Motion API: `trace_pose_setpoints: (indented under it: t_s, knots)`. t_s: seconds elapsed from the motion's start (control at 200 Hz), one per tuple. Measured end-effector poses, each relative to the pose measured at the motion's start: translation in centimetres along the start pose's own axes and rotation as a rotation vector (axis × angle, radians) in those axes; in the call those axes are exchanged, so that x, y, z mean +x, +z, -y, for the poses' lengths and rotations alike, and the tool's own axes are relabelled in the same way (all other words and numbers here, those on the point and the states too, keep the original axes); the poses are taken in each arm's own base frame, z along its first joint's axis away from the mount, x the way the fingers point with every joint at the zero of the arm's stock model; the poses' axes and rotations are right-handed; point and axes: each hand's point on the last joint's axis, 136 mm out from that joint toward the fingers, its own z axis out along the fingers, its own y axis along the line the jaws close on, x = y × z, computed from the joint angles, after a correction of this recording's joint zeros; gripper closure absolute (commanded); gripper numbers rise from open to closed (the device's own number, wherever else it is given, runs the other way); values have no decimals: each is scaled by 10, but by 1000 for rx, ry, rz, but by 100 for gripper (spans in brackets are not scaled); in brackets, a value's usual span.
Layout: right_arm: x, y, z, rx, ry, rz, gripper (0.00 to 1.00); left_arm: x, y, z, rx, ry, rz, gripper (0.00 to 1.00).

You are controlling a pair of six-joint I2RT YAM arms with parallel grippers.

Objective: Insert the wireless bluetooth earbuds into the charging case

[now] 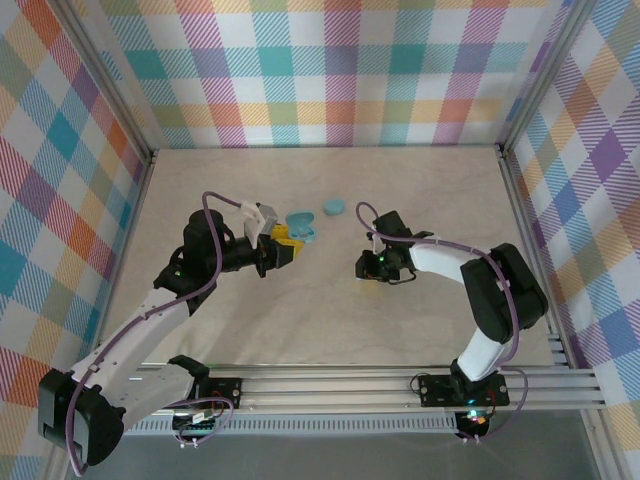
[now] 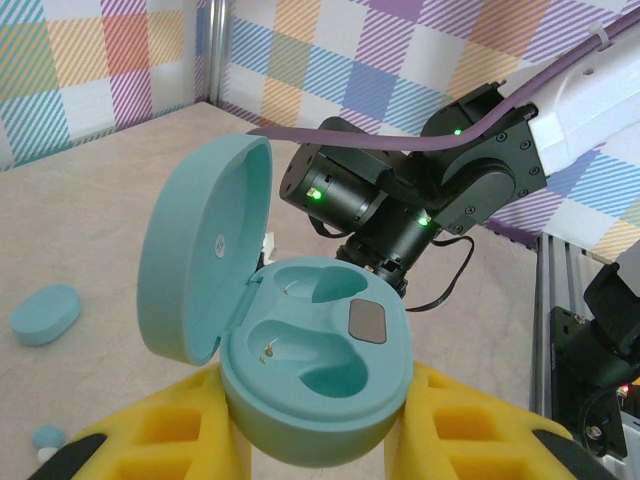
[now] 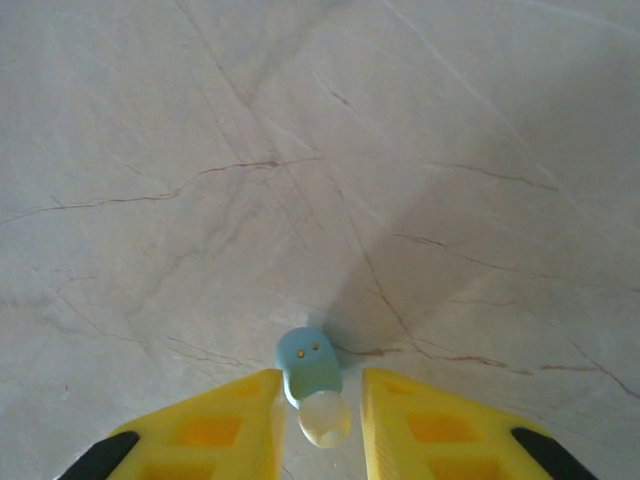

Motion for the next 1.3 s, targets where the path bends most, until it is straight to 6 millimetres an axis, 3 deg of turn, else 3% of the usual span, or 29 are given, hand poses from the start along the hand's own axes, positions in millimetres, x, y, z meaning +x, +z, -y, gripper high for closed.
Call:
trace_pose_setpoints:
  t_s: [0.125, 0.225, 0.35, 0.47, 0.6, 0.69, 0.885, 1.3]
  knots:
    - [6, -4, 9, 51, 16, -15, 66, 0, 0, 0, 0, 1, 1, 100]
    - [4, -20, 12, 99, 7, 5, 65, -1, -1, 1, 0, 2, 3, 100]
    - [-10, -41, 2, 129, -67, 64, 65, -2, -1, 1, 0, 4, 5, 100]
    - [-15, -48, -11, 162, -197, 81, 65, -2, -1, 1, 0, 5, 6, 100]
    - [-7, -39, -30, 212, -406, 39, 66, -2, -1, 1, 0, 4, 5, 100]
    - [0, -26, -32, 258, -517, -6, 66, -2, -1, 1, 0, 5, 6, 100]
    - [8, -11, -14, 353, -639, -94, 67, -2, -3, 2, 0, 6, 7, 100]
    - [-1, -7, -6, 448, -781, -141, 73, 2, -4, -1, -25, -7, -8, 100]
